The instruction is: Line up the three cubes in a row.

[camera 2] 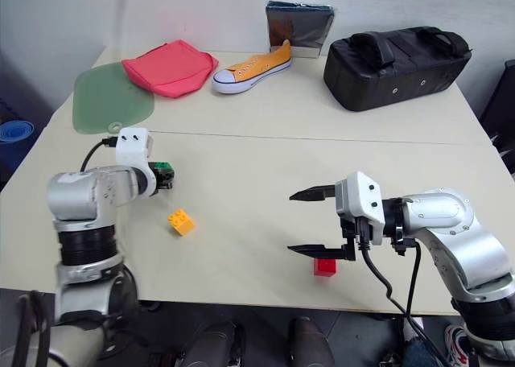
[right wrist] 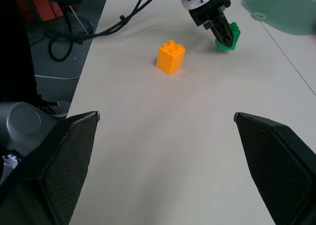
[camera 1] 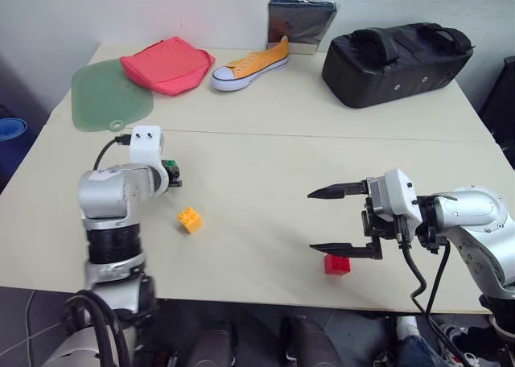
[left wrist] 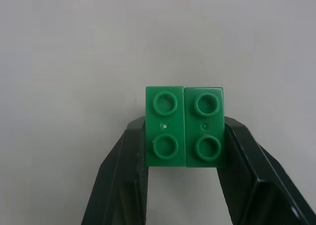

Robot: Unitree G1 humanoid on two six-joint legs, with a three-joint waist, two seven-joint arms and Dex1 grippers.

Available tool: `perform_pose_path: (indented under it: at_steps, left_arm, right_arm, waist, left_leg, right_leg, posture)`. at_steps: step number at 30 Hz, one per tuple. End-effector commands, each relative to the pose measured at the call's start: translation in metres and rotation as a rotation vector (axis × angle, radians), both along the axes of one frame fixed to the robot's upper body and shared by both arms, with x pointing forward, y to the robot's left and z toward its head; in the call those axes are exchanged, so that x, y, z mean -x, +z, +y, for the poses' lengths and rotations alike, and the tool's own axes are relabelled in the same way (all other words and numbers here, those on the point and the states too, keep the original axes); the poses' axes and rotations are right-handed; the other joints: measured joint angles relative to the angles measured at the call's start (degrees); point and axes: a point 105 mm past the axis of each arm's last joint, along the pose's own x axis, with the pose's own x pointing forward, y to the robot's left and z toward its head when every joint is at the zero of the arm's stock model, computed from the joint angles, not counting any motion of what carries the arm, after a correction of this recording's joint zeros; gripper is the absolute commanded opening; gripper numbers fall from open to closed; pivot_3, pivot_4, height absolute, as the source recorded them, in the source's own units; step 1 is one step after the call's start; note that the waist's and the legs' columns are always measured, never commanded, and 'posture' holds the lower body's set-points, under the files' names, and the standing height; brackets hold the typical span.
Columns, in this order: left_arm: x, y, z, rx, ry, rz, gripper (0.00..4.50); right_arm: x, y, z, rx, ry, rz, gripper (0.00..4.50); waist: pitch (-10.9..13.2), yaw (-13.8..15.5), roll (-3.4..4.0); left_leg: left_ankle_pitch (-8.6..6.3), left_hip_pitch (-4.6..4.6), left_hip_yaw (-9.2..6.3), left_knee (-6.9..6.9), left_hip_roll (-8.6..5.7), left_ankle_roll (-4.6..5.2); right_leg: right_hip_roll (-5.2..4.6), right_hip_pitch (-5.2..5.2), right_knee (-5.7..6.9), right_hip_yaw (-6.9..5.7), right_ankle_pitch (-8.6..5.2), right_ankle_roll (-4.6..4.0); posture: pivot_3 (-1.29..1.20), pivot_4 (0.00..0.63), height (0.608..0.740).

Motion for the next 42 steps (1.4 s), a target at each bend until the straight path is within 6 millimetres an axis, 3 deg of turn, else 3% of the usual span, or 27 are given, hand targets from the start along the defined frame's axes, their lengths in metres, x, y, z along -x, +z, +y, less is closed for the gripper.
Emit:
perform_pose_path:
  at_steps: [1, 5, 9, 15, 19, 22, 27, 35, 42]
  left_arm:
    - [0.011, 0.027, -0.030, -0.018, -0.417, -0.159, 1.49]
    - [0.056, 0.042, -0.053, -0.041, -0.896, -0.184, 1.49]
    - [0.098, 0.040, -0.067, -0.063, -1.253, -0.073, 1.49]
    - [0.113, 0.024, -0.104, -0.139, -1.524, -0.022, 1.49]
    - [0.109, 0.006, -0.132, -0.207, -1.589, -0.037, 1.49]
    - [0.118, -0.009, -0.149, -0.192, -1.672, 0.000, 1.49]
    - [0.119, -0.033, -0.169, -0.173, -1.658, 0.027, 1.49]
    - [0.101, -0.053, -0.186, -0.316, -1.562, 0.010, 1.49]
    - [0.104, -0.050, -0.188, -0.320, -1.573, 0.024, 1.49]
  right_arm:
    - [0.000, 0.005, -0.014, 0.023, -0.033, -0.027, 4.50]
    - [0.008, -0.001, -0.027, 0.058, -0.046, 0.009, 4.50]
    - [0.023, -0.011, -0.038, 0.116, -0.029, 0.063, 4.50]
    - [0.038, -0.031, -0.053, 0.220, -0.048, 0.074, 4.50]
    - [0.045, -0.036, -0.058, 0.240, -0.063, 0.087, 4.50]
    - [0.053, -0.040, -0.062, 0.256, -0.076, 0.105, 4.50]
    - [0.059, -0.041, -0.065, 0.258, -0.107, 0.114, 4.50]
    - [0.060, -0.042, -0.068, 0.263, -0.125, 0.114, 4.50]
    - [0.056, -0.043, -0.067, 0.263, -0.126, 0.107, 4.50]
  waist:
    - [0.0, 0.0, 0.00]
    - [0.0, 0.1, 0.01]
    - [0.0, 0.0, 0.02]
    - [0.0, 0.2, 0.04]
    - [0.0, 0.0, 0.04]
    - [0.0, 0.2, 0.04]
    - [0.0, 0.2, 0.04]
    - [0.0, 0.3, 0.03]
    - [0.0, 0.2, 0.04]
  left_leg:
    - [0.00, 0.00, 0.00, -0.04, 0.01, 0.00]
    - [-0.02, -0.02, -0.03, -0.08, 0.02, 0.03]
    - [-0.04, -0.02, -0.04, -0.15, 0.03, 0.08]
    - [-0.06, 0.02, -0.03, -0.10, 0.01, 0.26]
    - [-0.07, 0.02, 0.03, -0.06, -0.03, 0.37]
    - [-0.07, 0.02, 0.05, -0.05, -0.02, 0.37]
    - [-0.05, 0.02, 0.06, 0.07, -0.04, 0.42]
    - [-0.02, 0.07, 0.05, 0.11, -0.06, 0.44]
    - [-0.01, 0.07, 0.04, 0.09, -0.05, 0.43]
  right_leg:
    - [-0.03, 0.01, -0.12, -0.01, -0.01, -0.02]
    - [-0.09, 0.07, -0.39, -0.04, -0.02, -0.04]
    - [-0.10, 0.10, -0.50, -0.02, -0.02, -0.04]
    - [-0.08, 0.21, -0.48, 0.03, 0.01, 0.01]
    - [-0.05, 0.19, -0.42, 0.12, 0.03, 0.05]
    - [0.00, 0.15, -0.31, 0.14, 0.03, 0.05]
    - [-0.02, 0.17, -0.13, 0.17, 0.03, 0.06]
    - [-0.02, 0.18, -0.14, 0.19, 0.03, 0.06]
    - [-0.02, 0.18, -0.13, 0.19, 0.03, 0.06]
  posture:
    - [0.00, 0.150, 0.740]
    - [0.00, 0.150, 0.740]
    - [0.00, 0.150, 0.740]
    - [0.00, 0.150, 0.740]
    - [0.00, 0.150, 0.740]
    - [0.00, 0.150, 0.740]
    - [0.00, 0.150, 0.740]
    - [0.00, 0.150, 0.740]
    - [0.00, 0.150, 0.740]
